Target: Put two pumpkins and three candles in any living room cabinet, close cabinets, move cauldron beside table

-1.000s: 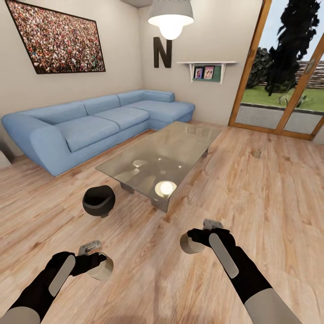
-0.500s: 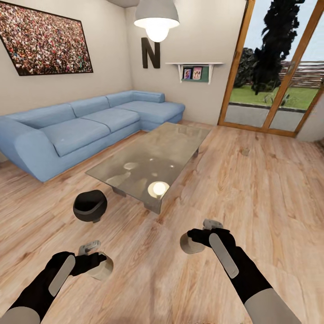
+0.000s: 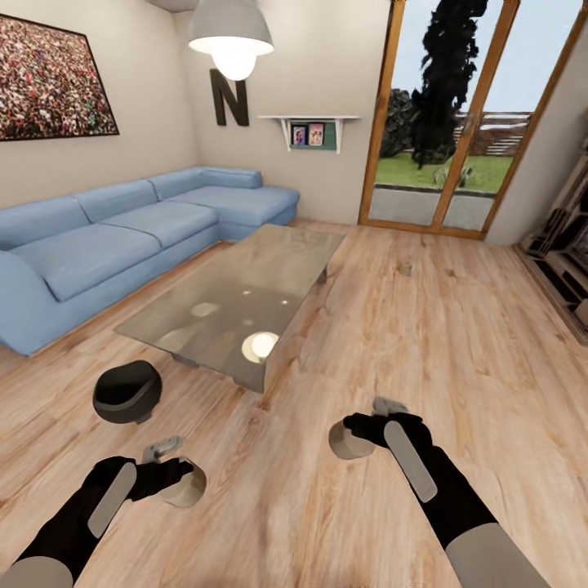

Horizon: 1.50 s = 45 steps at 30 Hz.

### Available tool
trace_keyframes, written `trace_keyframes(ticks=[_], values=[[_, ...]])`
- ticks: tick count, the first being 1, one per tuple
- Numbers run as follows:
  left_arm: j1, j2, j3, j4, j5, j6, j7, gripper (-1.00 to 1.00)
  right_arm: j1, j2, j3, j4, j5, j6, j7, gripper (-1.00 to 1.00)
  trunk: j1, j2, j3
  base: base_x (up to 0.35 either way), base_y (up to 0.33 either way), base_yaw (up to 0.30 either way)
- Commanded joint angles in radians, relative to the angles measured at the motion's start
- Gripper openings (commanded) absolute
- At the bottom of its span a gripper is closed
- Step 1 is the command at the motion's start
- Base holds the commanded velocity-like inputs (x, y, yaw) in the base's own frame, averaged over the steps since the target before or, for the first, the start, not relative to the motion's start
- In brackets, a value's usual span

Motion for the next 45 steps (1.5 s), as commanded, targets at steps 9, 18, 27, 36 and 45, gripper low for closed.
trace_keyframes(ticks=[9,18,27,36,45], values=[[0.000,-0.001,-0.004,-0.001,0.010,0.005,0.007,-1.00,-0.001,-0.001,-0.029,0.001,-0.036,0.000,-0.010,-1.00,-0.035,0.063,0.027,-0.168,0.000,-0.279],[0.000,-0.002,-0.004,-0.001,0.008,0.005,0.007,-1.00,-0.001,-0.001,-0.032,0.003,-0.037,-0.001,-0.010,-1.00,-0.069,0.126,0.055,-0.269,0.000,-0.279],[0.000,-0.002,-0.004,-0.001,0.007,0.006,0.007,-1.00,-0.001,-0.001,-0.033,0.002,-0.037,-0.002,-0.008,-1.00,-0.104,0.189,0.078,-0.024,0.000,-0.258],[0.000,-0.003,-0.004,0.000,0.008,0.006,0.007,-1.00,-0.001,0.000,-0.033,0.003,-0.037,-0.002,-0.002,-1.00,-0.138,0.252,0.098,0.000,0.000,-0.231],[0.000,-0.003,-0.006,0.000,0.008,0.006,0.007,-1.00,-0.001,0.000,-0.033,0.003,-0.037,-0.002,-0.002,-1.00,-0.173,0.315,0.117,0.000,0.000,-0.229]])
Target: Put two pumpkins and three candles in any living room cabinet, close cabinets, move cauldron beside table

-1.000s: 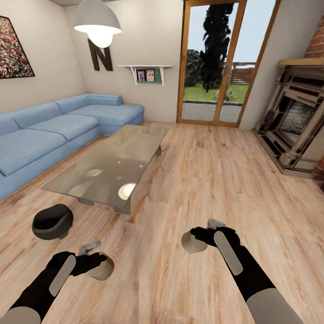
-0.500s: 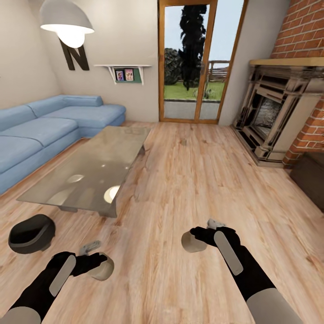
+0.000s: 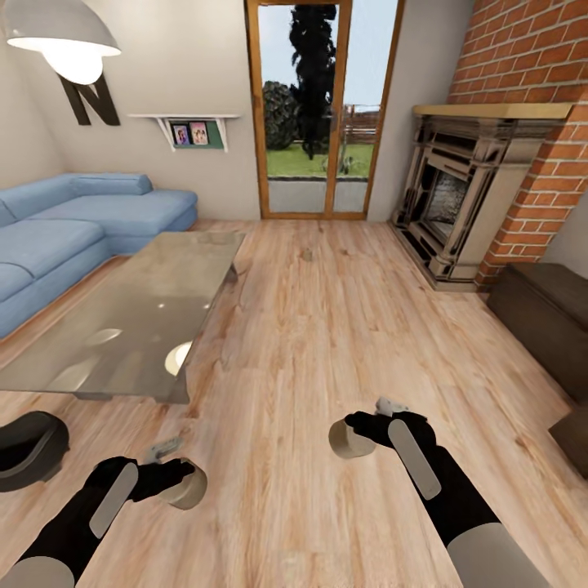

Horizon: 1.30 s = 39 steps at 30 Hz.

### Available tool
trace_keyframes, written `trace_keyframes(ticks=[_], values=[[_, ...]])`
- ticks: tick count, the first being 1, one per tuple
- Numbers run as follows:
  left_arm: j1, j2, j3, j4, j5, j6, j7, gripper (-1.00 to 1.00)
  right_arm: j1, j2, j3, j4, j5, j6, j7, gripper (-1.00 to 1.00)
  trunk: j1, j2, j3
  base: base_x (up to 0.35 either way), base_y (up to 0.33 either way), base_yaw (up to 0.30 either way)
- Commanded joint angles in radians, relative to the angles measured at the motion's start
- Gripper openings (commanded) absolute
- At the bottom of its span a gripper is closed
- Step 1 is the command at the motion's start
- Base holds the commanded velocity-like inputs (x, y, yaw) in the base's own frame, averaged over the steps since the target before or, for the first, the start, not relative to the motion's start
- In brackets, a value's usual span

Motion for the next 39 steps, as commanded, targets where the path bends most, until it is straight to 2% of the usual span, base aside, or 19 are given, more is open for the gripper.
trace_keyframes(ticks=[1,33,39], values=[[0.000,0.001,-0.003,-0.002,0.010,0.003,0.007,-1.00,-0.001,-0.001,0.003,-0.001,-0.011,0.000,-0.010,-1.00,-0.004,0.007,0.001,0.000,0.000,-0.227],[0.000,0.000,-0.003,-0.002,0.009,0.003,0.008,-1.00,-0.001,0.000,0.004,0.027,-0.011,0.000,-0.009,-1.00,-0.127,0.231,0.067,0.000,0.000,-0.220],[0.000,0.000,-0.014,-0.002,0.008,0.003,0.008,-1.00,-0.001,0.000,0.003,0.027,-0.011,0.000,-0.008,-1.00,-0.150,0.273,0.079,0.000,0.000,-0.219]])
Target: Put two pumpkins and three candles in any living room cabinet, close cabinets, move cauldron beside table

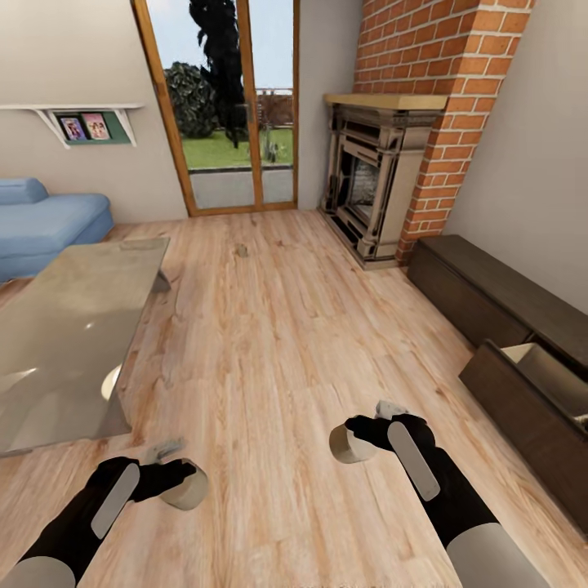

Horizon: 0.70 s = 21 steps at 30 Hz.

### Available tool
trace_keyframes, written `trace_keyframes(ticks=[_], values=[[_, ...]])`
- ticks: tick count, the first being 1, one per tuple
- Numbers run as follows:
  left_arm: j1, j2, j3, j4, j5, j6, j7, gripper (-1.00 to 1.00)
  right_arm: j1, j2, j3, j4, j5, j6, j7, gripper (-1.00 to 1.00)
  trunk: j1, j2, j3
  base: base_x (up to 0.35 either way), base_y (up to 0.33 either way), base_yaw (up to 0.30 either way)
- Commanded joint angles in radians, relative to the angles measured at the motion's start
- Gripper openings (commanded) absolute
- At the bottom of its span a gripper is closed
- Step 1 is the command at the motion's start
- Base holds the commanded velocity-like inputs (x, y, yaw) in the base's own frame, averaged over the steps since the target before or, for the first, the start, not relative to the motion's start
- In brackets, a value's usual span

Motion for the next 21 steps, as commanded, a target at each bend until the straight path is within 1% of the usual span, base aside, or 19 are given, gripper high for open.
trace_keyframes(ticks=[1,7,16,21], values=[[0.000,0.001,-0.009,-0.002,0.010,0.002,0.007,-1.00,-0.001,-0.001,0.003,-0.001,-0.011,0.000,-0.010,-1.00,-0.004,0.007,0.001,0.000,0.000,-0.219],[0.000,0.000,-0.044,-0.002,0.010,0.001,0.008,-1.00,-0.001,-0.001,0.003,-0.001,-0.011,0.000,-0.010,-1.00,-0.027,0.049,0.013,0.000,0.000,-0.219],[0.000,0.001,-0.047,-0.002,0.010,0.002,0.008,-1.00,-0.001,-0.001,0.003,0.001,-0.011,-0.001,-0.010,-1.00,-0.061,0.112,0.032,0.000,0.000,-0.219],[0.000,0.001,-0.048,-0.002,0.010,0.003,0.008,-1.00,-0.001,-0.001,0.003,0.007,-0.011,-0.001,-0.010,-1.00,-0.061,0.112,0.027,0.000,0.000,-0.229]])
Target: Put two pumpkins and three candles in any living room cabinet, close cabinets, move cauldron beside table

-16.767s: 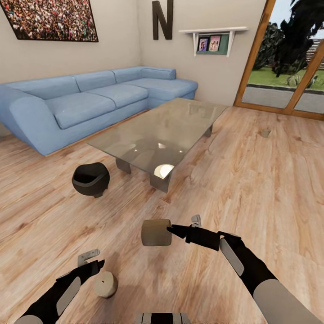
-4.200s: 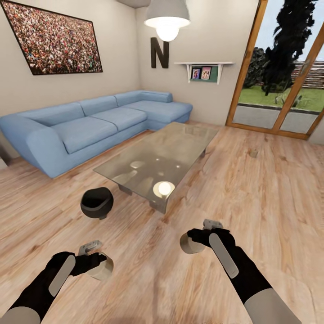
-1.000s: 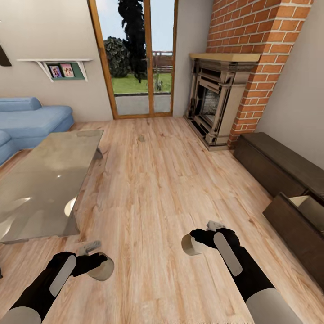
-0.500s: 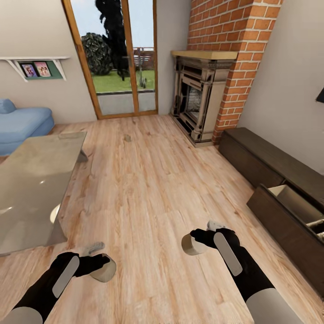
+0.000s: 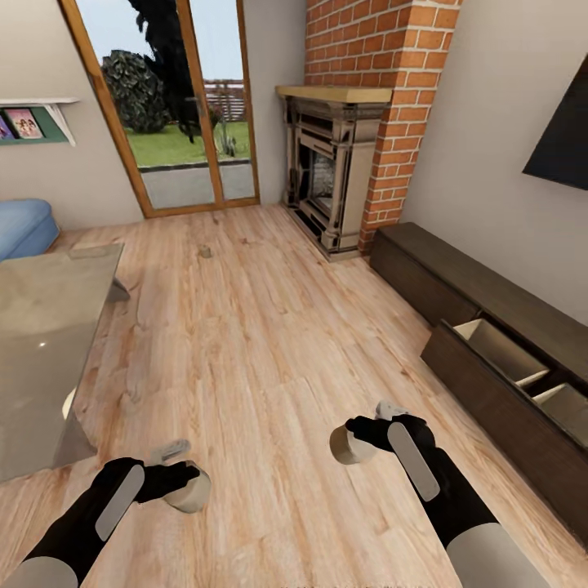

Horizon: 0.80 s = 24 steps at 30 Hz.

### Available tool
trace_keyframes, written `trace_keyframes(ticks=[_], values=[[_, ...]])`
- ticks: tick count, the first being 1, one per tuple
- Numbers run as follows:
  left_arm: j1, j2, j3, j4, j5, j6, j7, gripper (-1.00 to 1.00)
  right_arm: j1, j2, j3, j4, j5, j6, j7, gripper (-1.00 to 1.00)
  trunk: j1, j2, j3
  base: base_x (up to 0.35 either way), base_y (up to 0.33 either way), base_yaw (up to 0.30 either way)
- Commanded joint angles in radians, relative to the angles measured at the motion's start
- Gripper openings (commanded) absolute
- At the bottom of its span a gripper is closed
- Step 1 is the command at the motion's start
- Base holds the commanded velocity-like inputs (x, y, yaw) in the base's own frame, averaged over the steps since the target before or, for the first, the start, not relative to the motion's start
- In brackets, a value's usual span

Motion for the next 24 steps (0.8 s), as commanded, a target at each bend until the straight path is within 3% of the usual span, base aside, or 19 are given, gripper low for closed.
trace_keyframes(ticks=[1,8,24], values=[[0.000,0.001,-0.003,-0.002,0.011,0.003,0.007,-1.00,-0.001,-0.001,0.002,0.000,-0.012,0.000,-0.010,-1.00,0.000,-0.001,-0.002,0.000,0.000,-0.241],[0.000,0.003,0.003,-0.004,0.009,0.000,0.006,-1.00,-0.001,-0.001,-0.056,0.008,-0.012,0.000,-0.007,-1.00,0.000,-0.001,-0.007,0.000,0.000,-0.247],[0.000,0.007,0.002,-0.005,0.015,-0.001,0.003,-1.00,-0.001,0.000,-0.061,0.028,-0.010,0.000,-0.008,-1.00,0.000,-0.001,-0.017,0.000,0.000,-0.256]])
